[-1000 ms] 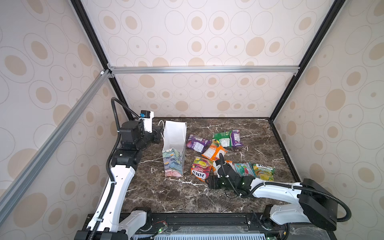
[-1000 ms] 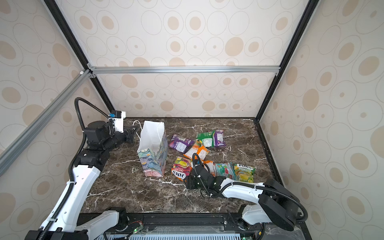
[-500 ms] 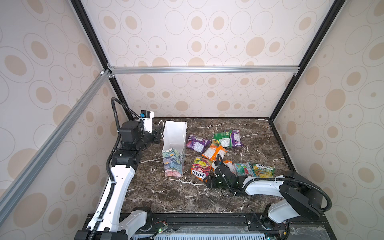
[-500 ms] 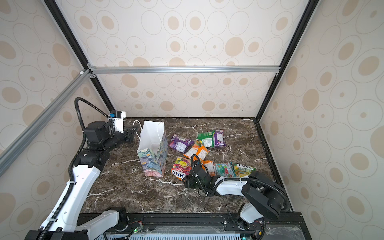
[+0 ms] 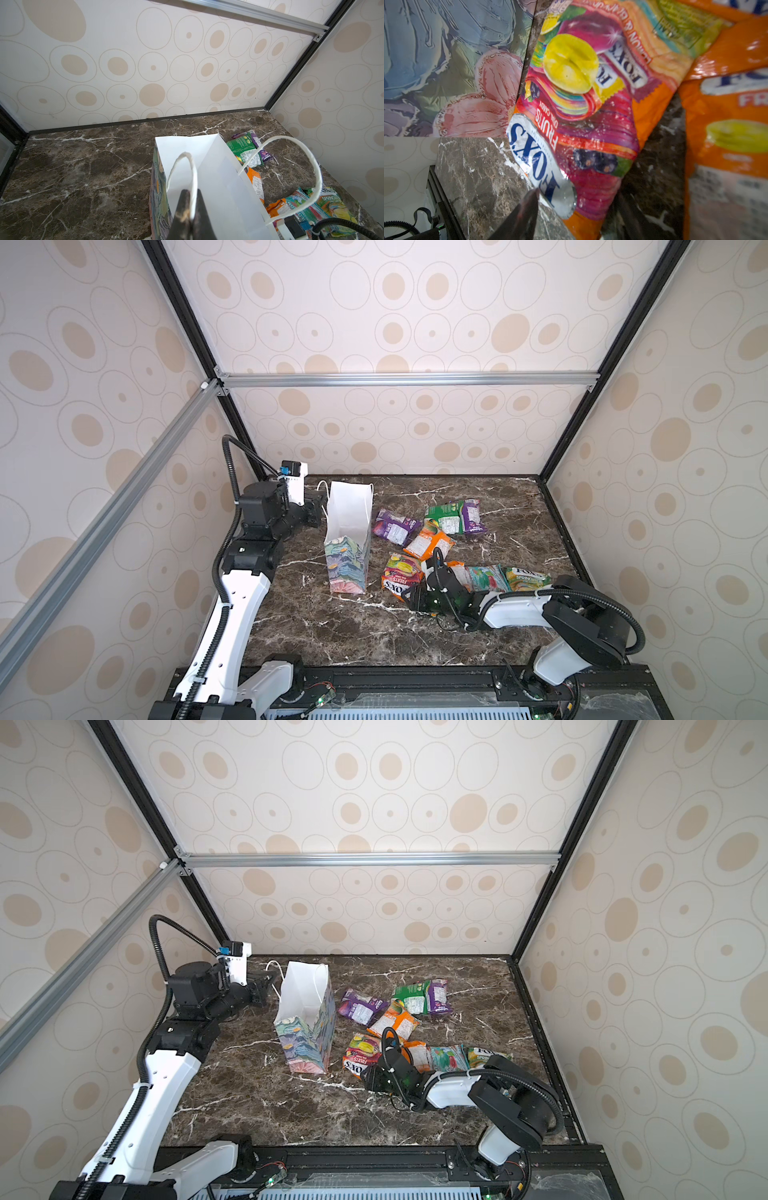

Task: Place the snacks into the paper bag
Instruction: 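Move the right gripper down to the pink FOX'S fruit candy bag, then grasp the pink FOX'S candy bag with the right gripper and lift it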

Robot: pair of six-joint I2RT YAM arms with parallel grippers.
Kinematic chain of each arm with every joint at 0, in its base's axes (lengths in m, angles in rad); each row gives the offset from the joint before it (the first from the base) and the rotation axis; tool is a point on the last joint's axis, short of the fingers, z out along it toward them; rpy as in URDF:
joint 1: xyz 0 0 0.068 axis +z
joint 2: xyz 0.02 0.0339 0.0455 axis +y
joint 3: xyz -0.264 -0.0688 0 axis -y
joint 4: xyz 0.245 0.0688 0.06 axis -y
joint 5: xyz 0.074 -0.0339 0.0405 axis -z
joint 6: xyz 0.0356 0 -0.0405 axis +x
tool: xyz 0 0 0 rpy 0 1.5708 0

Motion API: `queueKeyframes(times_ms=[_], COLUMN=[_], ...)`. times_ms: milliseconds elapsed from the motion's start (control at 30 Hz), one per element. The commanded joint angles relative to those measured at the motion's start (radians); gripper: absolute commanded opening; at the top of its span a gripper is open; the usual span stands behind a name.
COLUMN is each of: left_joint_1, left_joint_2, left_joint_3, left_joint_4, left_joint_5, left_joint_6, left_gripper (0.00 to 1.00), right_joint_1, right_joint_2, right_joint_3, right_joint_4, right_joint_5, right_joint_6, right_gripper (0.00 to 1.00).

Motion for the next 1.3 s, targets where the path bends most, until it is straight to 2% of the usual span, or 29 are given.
queueKeyframes(times_ms=[0,233,333,433,600,733,900,1267], left_joint_1=[0.003,0.003,0.003,0.003,0.002,0.003,0.003,0.003], left_joint_2=[-0.002,-0.003,-0.003,-0.005,-0.008,-0.008,-0.009,-0.013], left_joint_3=[0.009,0.008,0.008,0.008,0.007,0.008,0.008,0.005], left_joint_4=[0.013,0.015,0.016,0.014,0.016,0.017,0.016,0.021], left_joint_5=[0.009,0.009,0.014,0.014,0.014,0.014,0.014,0.014], left_joint_6=[0.016,0.016,0.018,0.019,0.018,0.018,0.018,0.018], left_gripper=[0.0,0.0,0.0,0.0,0.0,0.0,0.0,0.0], right_joint_1=[-0.007,-0.009,-0.009,-0.011,-0.011,-0.012,-0.012,-0.012], right_joint_2=[0.025,0.027,0.031,0.027,0.015,-0.007,-0.059,-0.21], right_joint_3=[-0.028,-0.018,-0.013,-0.013,-0.013,-0.009,0.043,0.122], right_joint_4=[0.006,-0.002,-0.004,-0.005,-0.013,-0.034,-0.144,-0.325], right_joint_5=[0.017,0.017,0.017,0.018,0.017,0.024,0.021,0.082], right_joint_6=[0.044,0.031,0.033,0.033,0.03,0.019,-0.049,-0.192], right_gripper=[0.54,0.36,0.32,0.19,0.07,0.03,0.0,0.0])
